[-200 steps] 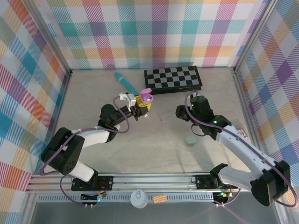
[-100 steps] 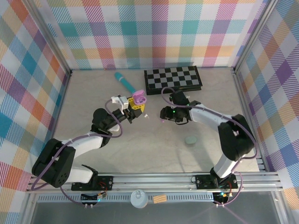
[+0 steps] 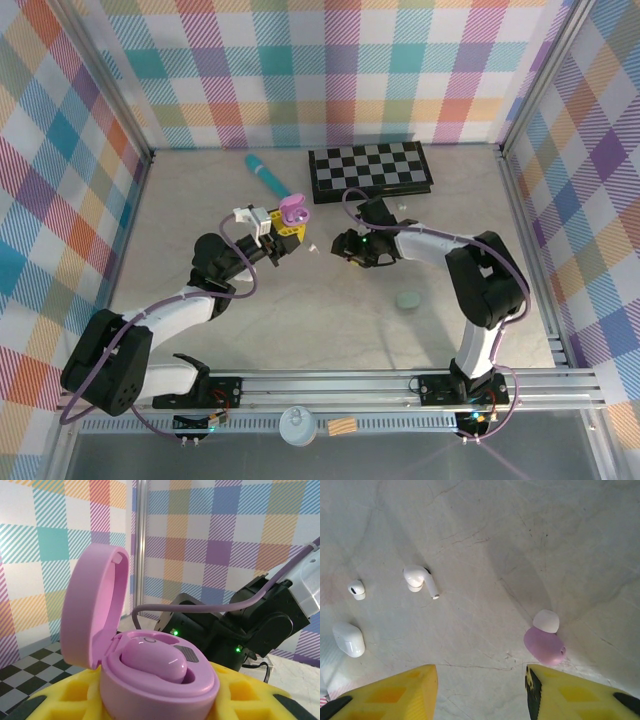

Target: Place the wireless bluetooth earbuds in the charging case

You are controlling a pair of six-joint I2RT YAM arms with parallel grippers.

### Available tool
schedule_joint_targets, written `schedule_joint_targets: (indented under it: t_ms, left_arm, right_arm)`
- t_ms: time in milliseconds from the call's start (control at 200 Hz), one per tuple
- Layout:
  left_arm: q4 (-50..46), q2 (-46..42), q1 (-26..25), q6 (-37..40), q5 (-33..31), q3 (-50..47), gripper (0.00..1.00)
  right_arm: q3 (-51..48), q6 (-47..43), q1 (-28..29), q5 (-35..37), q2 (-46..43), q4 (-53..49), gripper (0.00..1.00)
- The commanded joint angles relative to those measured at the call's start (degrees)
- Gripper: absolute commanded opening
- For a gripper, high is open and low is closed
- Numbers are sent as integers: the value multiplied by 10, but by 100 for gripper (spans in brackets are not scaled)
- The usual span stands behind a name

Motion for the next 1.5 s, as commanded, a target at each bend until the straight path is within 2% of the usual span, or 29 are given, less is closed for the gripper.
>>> schedule_joint_targets:
  t_ms: [0,510,975,1215,1495]
  left_arm:
    - [4,-10,6,9,2,-2,26]
    - [19,-3,6,2,2,-3,26]
    - [22,2,6,1,1,-3,26]
    - [17,-2,6,3,1,-2,26]
    - [14,-2,6,5,4,-1,26]
  right_arm:
    - [-9,21,6,-14,16,12,49]
    - [58,-26,2,67,56,-43,48]
    - [119,-44,-4,53,94,-40,43]
    - [64,-15,-9,82,54,1,40]
    - [10,46,-29,8,61,86,36]
